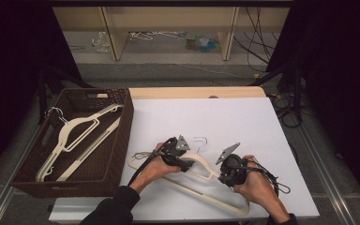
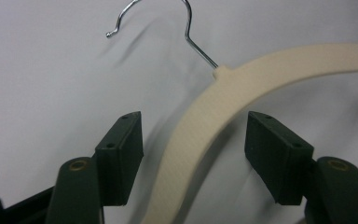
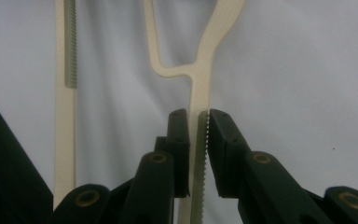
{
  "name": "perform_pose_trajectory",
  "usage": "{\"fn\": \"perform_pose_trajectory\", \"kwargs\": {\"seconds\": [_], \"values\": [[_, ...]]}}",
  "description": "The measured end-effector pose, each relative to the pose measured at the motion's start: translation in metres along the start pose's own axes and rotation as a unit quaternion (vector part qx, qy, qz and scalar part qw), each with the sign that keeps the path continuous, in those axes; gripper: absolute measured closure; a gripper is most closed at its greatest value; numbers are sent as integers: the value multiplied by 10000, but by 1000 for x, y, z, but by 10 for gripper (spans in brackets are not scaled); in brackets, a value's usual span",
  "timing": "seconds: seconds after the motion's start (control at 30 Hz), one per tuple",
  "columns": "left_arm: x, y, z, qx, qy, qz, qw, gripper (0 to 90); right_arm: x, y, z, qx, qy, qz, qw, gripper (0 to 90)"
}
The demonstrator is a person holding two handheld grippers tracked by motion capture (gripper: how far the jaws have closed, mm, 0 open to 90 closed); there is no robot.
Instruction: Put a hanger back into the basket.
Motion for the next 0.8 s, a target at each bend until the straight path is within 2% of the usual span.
{"fn": "perform_pose_trajectory", "kwargs": {"seconds": [0.13, 0.2, 0.53, 0.63, 0.67, 0.73, 0.8], "values": [[-2, 0, -2, 1, 101, 232, 9997, 472, 2, 0, -1, -27, -65, -37, 10000, 796], [1, -3, 1, 223, 455, 280, 9983, 521, 3, 0, -1, -26, -80, -50, 10000, 795], [-2, -23, -4, 113, 697, 463, 9964, 602, -1, -3, 5, -152, -217, -98, 9996, 797], [-6, -33, -7, 60, 788, 536, 9954, 623, -3, -2, 9, -148, -194, -108, 9996, 799], [-6, -36, -8, 49, 880, 549, 9946, 629, -4, -2, 10, -162, -202, -153, 9995, 800], [-9, -44, -9, 19, 930, 593, 9939, 648, -4, -3, 11, -239, -153, -245, 9993, 797], [-10, -52, -8, 20, 982, 620, 9932, 671, -5, -6, 11, -347, -90, -239, 9991, 791]]}}
Point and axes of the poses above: each handheld gripper's, and its own axes: y roughly forward along the jaws, z roughly out of its underside, x roughly to its left, the point moved 8 cm from there along y, roughly forward along the jaws, and after that the axes turned 1 degree about x, right-handed, at the moved point
